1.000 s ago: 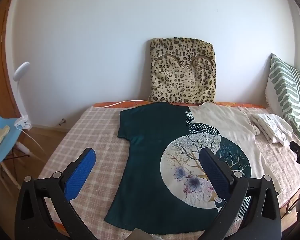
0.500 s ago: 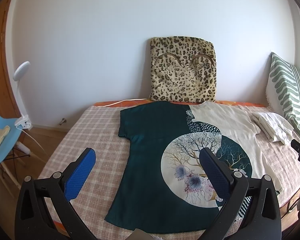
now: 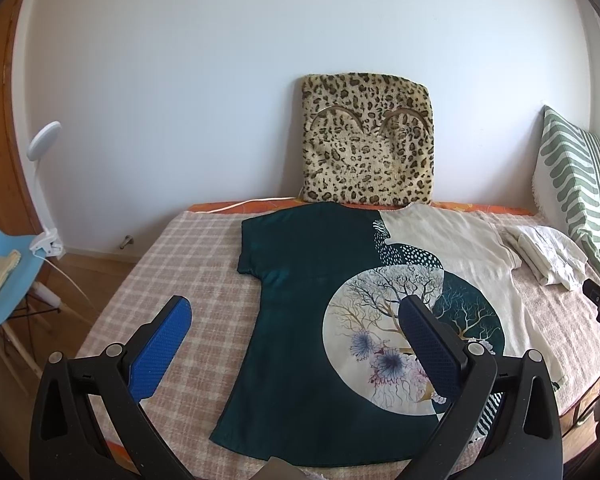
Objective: Fold small clothes
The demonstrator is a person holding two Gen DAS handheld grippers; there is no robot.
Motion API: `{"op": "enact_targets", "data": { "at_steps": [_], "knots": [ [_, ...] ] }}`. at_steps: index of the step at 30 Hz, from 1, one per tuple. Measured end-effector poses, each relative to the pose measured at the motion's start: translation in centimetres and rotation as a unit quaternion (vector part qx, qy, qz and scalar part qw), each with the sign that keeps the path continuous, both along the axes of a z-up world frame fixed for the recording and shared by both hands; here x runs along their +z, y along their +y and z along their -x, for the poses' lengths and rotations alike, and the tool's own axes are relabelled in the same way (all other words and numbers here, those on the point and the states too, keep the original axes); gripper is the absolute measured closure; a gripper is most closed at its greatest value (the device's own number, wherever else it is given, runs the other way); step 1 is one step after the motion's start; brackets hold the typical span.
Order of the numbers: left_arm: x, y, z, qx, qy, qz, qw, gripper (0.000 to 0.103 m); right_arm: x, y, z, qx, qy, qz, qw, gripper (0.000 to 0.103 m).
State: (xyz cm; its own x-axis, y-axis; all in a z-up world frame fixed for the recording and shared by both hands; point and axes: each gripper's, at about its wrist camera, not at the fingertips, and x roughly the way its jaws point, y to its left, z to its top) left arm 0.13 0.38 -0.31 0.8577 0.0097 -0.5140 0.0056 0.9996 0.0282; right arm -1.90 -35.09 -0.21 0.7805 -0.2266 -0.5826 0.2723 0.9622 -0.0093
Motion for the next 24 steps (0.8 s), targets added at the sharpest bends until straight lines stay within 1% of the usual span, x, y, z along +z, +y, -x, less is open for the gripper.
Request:
{"op": "enact_targets", "data": {
  "at_steps": [24],
  "knots": [
    [-0.30,0.13,-0.04,0.003,0.006,0.001,1.0000,0.000,0.10,-0.01,0.04,0.001,-0.001,0.001,1.000,0.000]
  ]
}}
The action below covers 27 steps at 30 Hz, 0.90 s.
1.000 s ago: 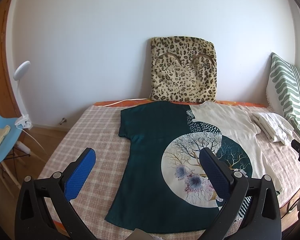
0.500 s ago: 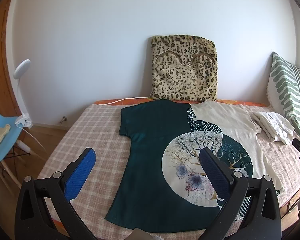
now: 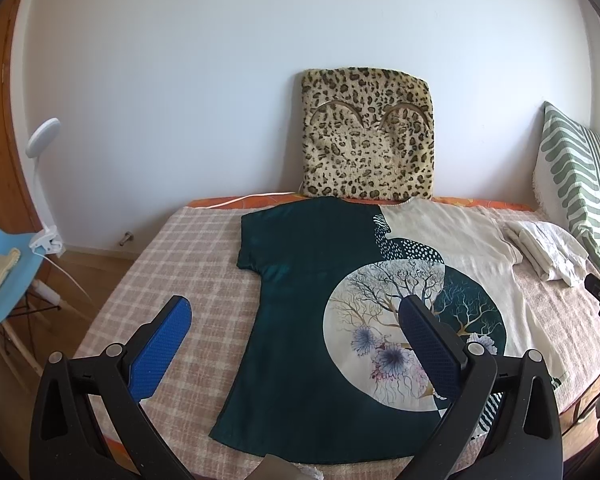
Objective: Fold small clothes
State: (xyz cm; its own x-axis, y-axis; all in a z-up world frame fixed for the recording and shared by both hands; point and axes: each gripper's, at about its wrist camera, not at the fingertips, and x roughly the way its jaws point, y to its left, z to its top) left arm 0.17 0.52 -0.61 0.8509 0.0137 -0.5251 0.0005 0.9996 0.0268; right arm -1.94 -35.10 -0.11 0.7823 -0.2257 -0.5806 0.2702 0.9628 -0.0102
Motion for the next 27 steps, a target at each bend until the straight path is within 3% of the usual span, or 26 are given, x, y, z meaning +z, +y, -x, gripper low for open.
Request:
{"op": "enact_targets", "data": {
  "at_steps": [27],
  "knots": [
    [-0.4,1.5,-0.2,0.001,0.015,0.013,0.9998,0.000,0.2,1.2,-0.7,0.008,0.005,0.001,1.000,0.000]
  ]
}}
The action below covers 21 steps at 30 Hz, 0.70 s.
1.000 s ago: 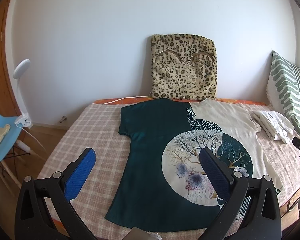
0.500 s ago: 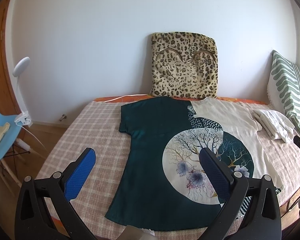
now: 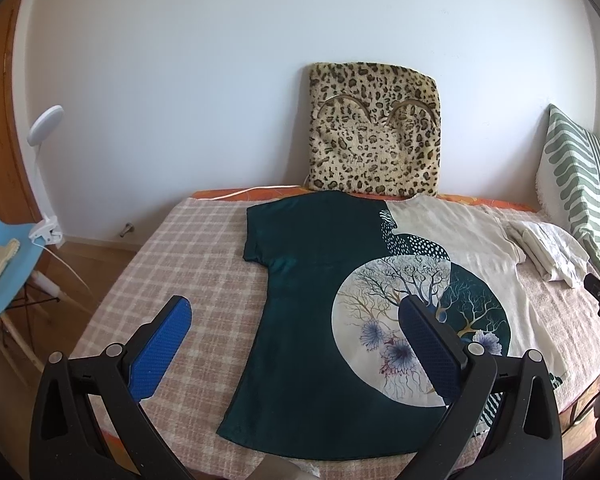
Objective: Fold small clothes
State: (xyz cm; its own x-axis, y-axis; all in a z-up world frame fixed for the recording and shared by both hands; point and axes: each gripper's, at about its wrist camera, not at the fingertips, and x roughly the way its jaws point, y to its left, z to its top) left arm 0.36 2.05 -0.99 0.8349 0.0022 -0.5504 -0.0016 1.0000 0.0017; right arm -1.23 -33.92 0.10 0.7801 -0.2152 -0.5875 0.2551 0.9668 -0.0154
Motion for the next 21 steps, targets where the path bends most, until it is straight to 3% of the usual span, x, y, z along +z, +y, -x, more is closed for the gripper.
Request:
{"op": "enact_targets", "data": {
  "at_steps": [7,12,17,21],
  "knots": [
    [-1.7,1.5,-1.0,-0.011,0.046,0.026,0.9985,0.000,0.3,2.8,-0.3,0.034,-0.012,0.037,0.999,0.001],
    [-3.1,2.7,-1.2,-0.018,0.063,0.042,0.9970,0.001,0.2,3.7,-1.5,0.063,0.007,0.009,0.998,0.002],
    [-5.9,4.2,-1.9,-0.025,0.114,0.067,0.9909,0.019,0.7,6.1,-3.6,0.129,0.004,-0.024,0.991,0.006],
    [-8.7,5.4,-2.4,-0.041,0.171,0.125,0.9764,0.034,1.4,9.4,-6.1,0.189,0.001,-0.035,0.981,0.010]
  ]
}}
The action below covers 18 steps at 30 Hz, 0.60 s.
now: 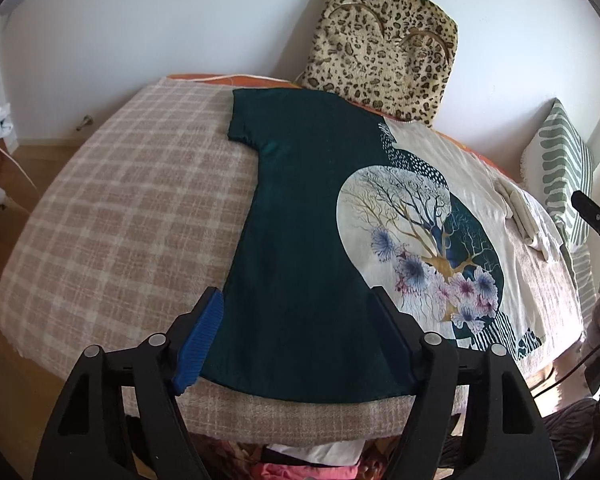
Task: Fold small clothes
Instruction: 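Move the left tool to the green hem while the right tool reaches the green shoulder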
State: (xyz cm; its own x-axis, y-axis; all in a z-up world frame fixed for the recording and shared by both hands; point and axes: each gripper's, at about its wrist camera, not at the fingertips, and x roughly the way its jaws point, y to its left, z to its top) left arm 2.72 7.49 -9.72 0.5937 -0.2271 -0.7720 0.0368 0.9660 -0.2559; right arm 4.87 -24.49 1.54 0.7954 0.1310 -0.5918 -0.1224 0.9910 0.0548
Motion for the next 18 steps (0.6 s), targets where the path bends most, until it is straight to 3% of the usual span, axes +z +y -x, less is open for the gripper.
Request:
{"op": "enact_targets", "data": {
  "at_steps": [4,9,13,18],
  "knots": [
    [-1.8,1.0,0.2,0.001,0.025,0.008,0.9996,0.051,0.5,4.7,-2.9,0.055,0.003,0.016,0.998,0.014],
    [-3.1,2.4,-0.2,0.002,0.046,0.022,0.9987,0.056,0.7,10.0,-7.6,0.116,0.043,0.014,0.992,0.020],
    [-4.1,2.9,-0.7,0.001,0.064,0.036,0.9973,0.073,0.4,14.3,-11.3,0.152,0.074,0.003,0.986,0.021],
    [-4.5,3.5,-1.0,0.002,0.074,0.056,0.9957,0.075,-0.6,19.2,-15.6,0.178,0.107,-0.003,0.978,0.026]
  ]
}}
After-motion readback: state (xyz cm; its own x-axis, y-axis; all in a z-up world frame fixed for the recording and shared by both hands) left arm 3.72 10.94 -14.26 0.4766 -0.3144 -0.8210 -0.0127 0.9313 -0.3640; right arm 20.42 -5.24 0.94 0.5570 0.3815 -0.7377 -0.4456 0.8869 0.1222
